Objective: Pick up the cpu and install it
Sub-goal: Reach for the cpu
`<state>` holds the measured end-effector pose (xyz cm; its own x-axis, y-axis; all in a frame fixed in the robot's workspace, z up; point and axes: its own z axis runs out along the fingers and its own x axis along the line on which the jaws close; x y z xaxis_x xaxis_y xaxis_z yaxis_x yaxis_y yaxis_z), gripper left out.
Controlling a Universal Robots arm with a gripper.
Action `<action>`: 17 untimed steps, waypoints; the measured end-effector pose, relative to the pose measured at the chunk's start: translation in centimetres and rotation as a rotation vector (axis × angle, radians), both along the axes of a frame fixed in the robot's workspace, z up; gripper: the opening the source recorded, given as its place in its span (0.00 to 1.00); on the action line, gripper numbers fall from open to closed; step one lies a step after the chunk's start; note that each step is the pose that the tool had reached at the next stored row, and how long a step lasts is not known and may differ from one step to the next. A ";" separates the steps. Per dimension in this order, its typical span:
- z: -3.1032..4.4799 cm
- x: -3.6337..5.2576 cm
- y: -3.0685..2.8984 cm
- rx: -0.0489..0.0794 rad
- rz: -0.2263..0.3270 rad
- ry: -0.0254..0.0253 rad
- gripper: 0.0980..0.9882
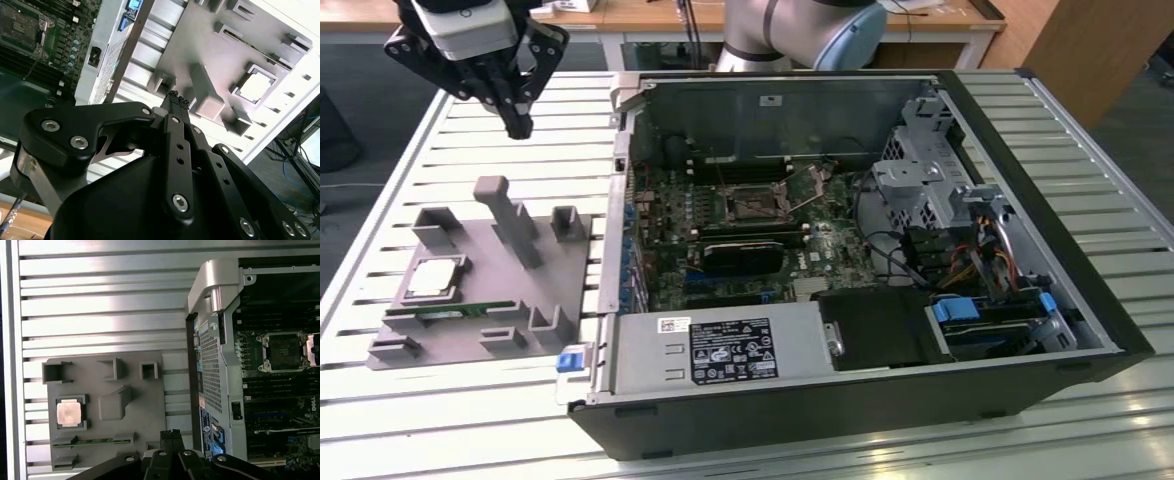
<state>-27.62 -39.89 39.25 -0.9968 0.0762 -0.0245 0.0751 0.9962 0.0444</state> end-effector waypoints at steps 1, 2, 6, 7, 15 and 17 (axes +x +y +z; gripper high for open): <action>0.00 -0.07 0.00 0.000 0.000 0.0000 0.01; 0.00 -0.14 0.00 0.000 0.000 0.0000 0.01; 0.00 -0.41 0.00 0.000 0.000 0.0000 0.01; 0.00 -0.47 0.00 0.000 0.000 0.0000 0.01; -0.01 -1.04 0.00 0.000 0.000 0.0000 0.01; -0.01 -1.17 0.00 0.000 0.000 -0.0001 0.01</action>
